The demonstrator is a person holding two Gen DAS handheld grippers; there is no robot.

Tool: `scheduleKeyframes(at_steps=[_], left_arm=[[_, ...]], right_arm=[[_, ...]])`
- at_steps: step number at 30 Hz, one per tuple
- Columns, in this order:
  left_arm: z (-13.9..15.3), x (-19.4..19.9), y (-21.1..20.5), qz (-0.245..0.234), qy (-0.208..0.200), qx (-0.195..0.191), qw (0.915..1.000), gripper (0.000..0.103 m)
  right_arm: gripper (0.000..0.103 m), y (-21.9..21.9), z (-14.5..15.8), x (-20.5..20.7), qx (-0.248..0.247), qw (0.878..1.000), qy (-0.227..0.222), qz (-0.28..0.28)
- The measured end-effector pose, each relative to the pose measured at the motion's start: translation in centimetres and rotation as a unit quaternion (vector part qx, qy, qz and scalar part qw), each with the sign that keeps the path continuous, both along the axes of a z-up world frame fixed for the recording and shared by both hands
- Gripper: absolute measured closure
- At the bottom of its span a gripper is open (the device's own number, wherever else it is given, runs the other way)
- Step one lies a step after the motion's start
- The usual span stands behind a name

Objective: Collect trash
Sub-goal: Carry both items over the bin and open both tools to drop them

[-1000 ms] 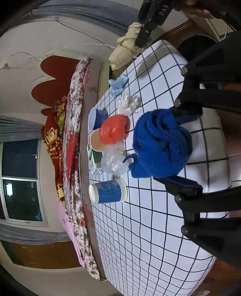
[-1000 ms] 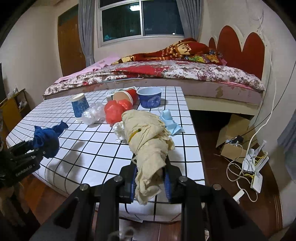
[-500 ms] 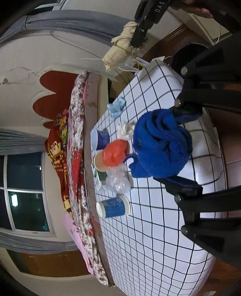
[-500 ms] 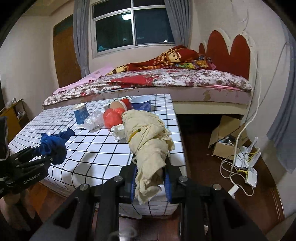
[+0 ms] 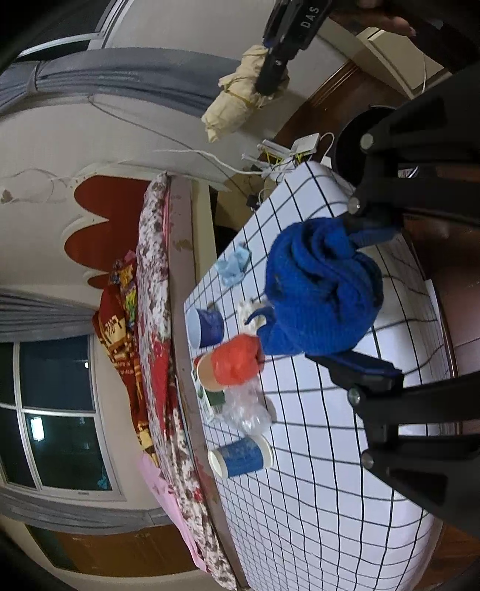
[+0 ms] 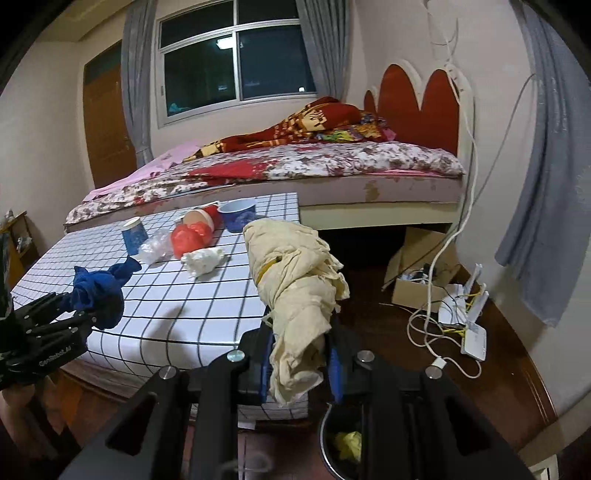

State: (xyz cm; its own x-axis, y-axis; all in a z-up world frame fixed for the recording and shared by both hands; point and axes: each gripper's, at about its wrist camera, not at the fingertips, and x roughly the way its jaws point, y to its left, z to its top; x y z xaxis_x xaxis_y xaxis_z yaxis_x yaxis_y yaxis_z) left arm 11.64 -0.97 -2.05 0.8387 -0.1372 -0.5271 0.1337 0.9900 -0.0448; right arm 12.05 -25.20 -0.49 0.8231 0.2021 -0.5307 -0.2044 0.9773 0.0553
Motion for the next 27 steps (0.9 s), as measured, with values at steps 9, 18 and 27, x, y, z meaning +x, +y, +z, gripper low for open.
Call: scheduleKeyframes(at_steps=[9, 18, 27], left_arm=[[-0.2, 0.3, -3.5, -0.036, 0.002, 0.007, 0.9993, 0.053], [-0.6, 0.7, -7.9, -0.081, 0.008, 0.008, 0.9966, 0.053], [-1.3, 0.5, -12.5, -0.130, 0.013, 0.013, 0.9913, 0.053]], right_arm=[[0.078, -3.0, -0.5, -0.8, -0.002, 1.000, 0.001, -0.028], [0.078, -6.4, -1.4, -1.8, -0.003, 0.998, 0.011, -0.061], [0.077, -9.7, -2.6, -2.5, -0.010, 0.996, 0.028, -0.089]])
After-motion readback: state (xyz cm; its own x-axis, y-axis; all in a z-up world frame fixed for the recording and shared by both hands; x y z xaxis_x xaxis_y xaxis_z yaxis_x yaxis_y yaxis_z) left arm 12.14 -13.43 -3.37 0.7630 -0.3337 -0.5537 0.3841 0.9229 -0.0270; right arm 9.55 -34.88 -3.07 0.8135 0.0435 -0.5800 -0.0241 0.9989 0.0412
